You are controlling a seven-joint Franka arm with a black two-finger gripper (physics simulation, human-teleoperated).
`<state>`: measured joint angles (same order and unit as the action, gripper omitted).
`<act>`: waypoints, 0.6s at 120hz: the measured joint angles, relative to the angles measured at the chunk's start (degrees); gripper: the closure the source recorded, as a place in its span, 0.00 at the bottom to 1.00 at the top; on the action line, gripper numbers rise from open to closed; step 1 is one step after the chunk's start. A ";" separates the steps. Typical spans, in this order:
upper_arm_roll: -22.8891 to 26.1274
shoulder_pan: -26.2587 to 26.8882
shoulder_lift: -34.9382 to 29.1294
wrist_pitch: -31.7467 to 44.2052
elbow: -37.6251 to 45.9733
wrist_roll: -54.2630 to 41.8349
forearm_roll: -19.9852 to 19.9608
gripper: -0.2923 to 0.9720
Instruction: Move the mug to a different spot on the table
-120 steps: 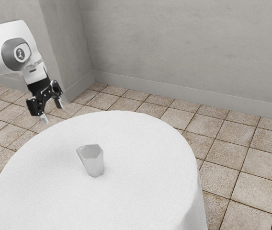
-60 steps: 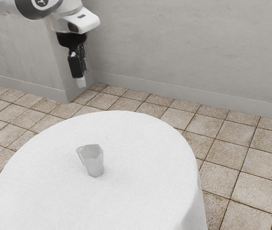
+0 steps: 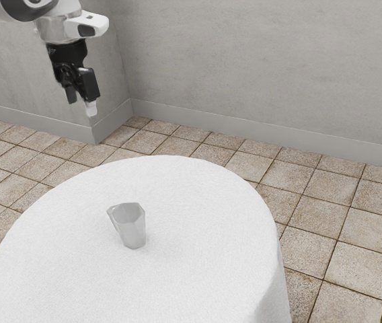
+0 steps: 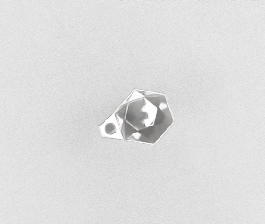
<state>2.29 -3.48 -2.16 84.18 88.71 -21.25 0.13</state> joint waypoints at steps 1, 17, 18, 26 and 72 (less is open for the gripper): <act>0.00 0.19 0.01 -0.02 0.00 0.27 0.00 0.23; -0.01 3.12 0.00 -0.26 0.00 4.13 -0.03 0.23; -0.01 3.27 0.00 -0.27 0.00 4.34 -0.03 0.23; -0.02 4.15 0.03 -0.34 0.00 5.95 -0.03 0.23; -0.01 1.65 0.07 -0.49 0.00 12.44 -0.04 0.23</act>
<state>2.29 -1.83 -2.09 83.69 88.70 -8.81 0.09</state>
